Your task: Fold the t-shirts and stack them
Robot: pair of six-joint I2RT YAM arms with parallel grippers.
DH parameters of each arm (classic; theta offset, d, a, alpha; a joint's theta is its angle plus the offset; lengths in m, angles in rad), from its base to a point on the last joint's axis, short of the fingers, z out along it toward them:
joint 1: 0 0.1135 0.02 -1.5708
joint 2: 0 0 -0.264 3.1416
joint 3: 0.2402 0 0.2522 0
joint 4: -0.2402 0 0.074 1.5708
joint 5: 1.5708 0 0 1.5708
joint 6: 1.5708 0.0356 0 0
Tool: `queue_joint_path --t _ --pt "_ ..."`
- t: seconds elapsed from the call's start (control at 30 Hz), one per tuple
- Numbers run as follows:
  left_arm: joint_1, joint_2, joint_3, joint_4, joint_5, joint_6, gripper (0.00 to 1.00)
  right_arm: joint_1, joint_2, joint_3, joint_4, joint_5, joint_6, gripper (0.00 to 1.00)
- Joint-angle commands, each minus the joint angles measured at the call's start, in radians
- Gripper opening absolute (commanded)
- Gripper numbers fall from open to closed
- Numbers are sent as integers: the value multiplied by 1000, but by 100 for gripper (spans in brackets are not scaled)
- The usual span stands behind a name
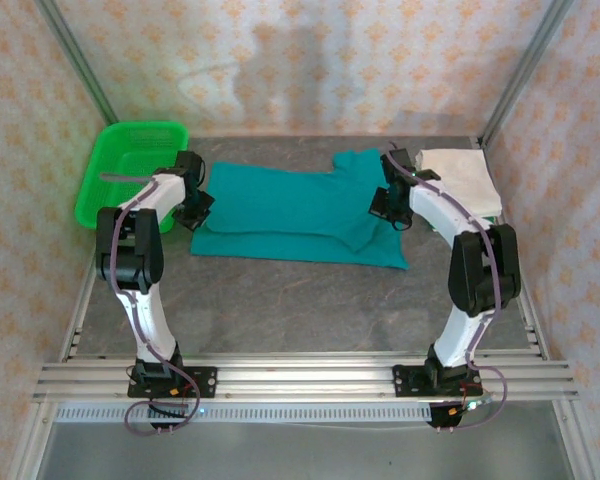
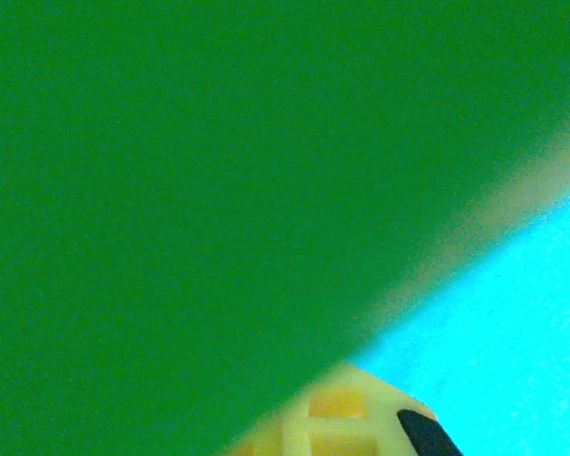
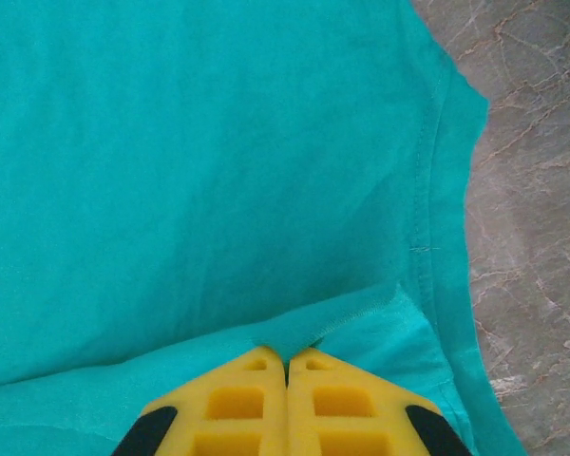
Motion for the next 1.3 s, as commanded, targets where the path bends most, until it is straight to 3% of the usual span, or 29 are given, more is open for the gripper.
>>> queue_joint_path --t 0.0,0.1,0.17,0.23,0.3,0.43,0.83,1.03,1.27 --pt "3 28 37 -43 8 34 1 -9 23 3 9 25 13 2" --pt "4 39 42 -36 14 35 6 -9 31 12 11 25 14 6" --pt "3 39 44 -23 31 39 14 -8 31 18 19 22 13 18" --pt "3 34 48 -19 44 43 23 -9 18 19 35 13 10 40" --pt "1 20 48 -19 52 46 30 -9 -7 14 48 -4 10 53" --pt "1 -36 29 -16 58 47 39 -8 -80 -25 85 -22 10 65" --pt "-3 -222 -54 13 65 2 43 -9 -235 -164 129 -25 25 67" --pt "-86 -245 -59 25 4 43 48 -8 -256 -274 188 -31 67 67" --pt "-177 -129 -84 106 47 53 45 -8 -220 -417 312 -153 169 47"
